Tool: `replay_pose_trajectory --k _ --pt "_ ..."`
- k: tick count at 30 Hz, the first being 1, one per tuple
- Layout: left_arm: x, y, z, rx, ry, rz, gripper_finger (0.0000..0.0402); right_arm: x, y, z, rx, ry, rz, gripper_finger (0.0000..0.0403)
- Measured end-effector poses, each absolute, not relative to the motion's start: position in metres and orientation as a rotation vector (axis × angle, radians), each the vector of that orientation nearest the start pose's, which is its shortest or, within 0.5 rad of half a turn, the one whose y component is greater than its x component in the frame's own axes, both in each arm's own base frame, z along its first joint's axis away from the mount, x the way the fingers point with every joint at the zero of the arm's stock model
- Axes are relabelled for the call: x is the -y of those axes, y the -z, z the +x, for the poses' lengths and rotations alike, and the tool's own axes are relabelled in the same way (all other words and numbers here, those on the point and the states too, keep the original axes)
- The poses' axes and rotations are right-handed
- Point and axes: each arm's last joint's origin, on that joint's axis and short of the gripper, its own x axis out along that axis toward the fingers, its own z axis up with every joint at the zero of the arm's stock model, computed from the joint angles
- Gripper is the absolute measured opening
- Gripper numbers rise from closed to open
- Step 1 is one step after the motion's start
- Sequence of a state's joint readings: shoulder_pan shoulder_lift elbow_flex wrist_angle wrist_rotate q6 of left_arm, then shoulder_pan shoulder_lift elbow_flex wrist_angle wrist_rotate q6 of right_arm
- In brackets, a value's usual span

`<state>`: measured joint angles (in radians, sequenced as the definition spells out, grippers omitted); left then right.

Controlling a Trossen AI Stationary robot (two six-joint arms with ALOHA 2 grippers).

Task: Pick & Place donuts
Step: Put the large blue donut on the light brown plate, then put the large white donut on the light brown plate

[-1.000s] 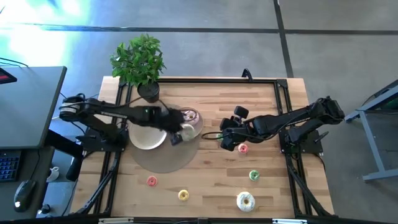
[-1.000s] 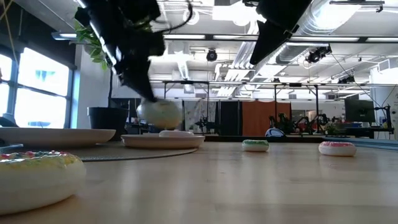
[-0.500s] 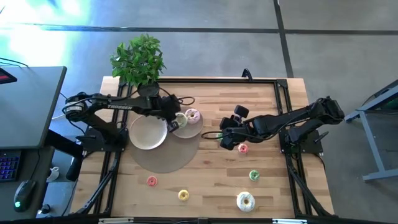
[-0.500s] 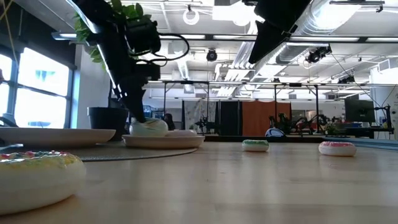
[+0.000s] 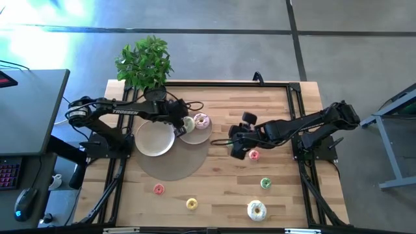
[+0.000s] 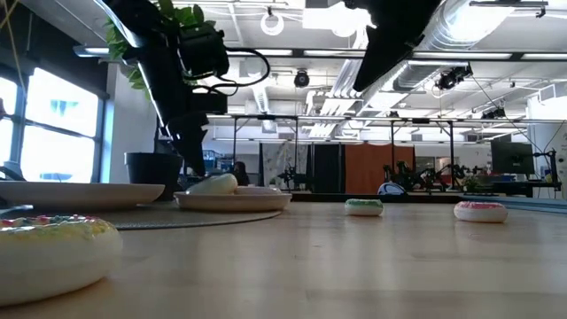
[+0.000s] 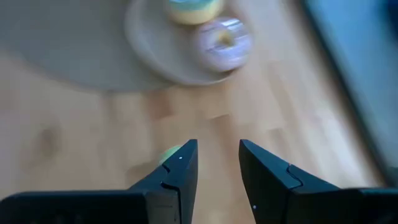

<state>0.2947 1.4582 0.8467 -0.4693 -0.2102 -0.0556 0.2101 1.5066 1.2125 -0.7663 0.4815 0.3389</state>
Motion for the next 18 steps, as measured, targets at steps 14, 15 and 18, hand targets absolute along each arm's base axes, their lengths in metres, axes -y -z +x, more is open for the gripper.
replay_pose_trajectory --k 14,15,18 --pt "-0.086 -0.192 0.256 -1.063 -0.551 -0.060 0.0152 -0.133 -0.229 0.293 -1.321 -0.147 0.363 0.0115" --pt "-0.086 -0.192 0.256 -1.063 -0.552 -0.060 0.0152 -0.141 -0.222 0.292 -1.368 -0.172 0.386 0.0115" --pt "-0.086 -0.192 0.256 -1.063 -0.552 -0.060 0.0152 -0.163 -0.204 0.289 -1.493 -0.233 0.470 0.0115"
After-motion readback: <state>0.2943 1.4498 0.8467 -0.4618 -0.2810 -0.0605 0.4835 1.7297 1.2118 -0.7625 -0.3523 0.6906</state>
